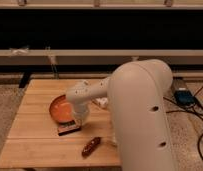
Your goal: Push the eraser across the table
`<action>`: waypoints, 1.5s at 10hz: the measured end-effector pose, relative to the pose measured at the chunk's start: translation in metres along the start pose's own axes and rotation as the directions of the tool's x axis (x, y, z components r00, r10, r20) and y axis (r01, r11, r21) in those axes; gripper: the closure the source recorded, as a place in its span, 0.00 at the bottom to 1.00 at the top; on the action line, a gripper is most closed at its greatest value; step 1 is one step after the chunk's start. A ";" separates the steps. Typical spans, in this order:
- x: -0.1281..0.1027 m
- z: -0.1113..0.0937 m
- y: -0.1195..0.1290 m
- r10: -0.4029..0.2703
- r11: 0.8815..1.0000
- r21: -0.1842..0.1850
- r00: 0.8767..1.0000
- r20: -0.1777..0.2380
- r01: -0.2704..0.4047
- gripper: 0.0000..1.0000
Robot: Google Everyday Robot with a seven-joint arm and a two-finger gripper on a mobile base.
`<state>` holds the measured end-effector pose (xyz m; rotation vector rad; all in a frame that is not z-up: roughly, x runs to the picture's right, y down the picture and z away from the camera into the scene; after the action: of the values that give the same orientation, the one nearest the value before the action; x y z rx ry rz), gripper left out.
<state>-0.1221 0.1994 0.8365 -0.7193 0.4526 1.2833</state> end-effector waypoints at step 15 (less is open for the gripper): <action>0.007 -0.008 0.101 -0.258 0.962 -0.098 0.966 -0.016 0.255 1.00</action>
<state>-0.2173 0.2100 0.8032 -0.8485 0.3112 1.0559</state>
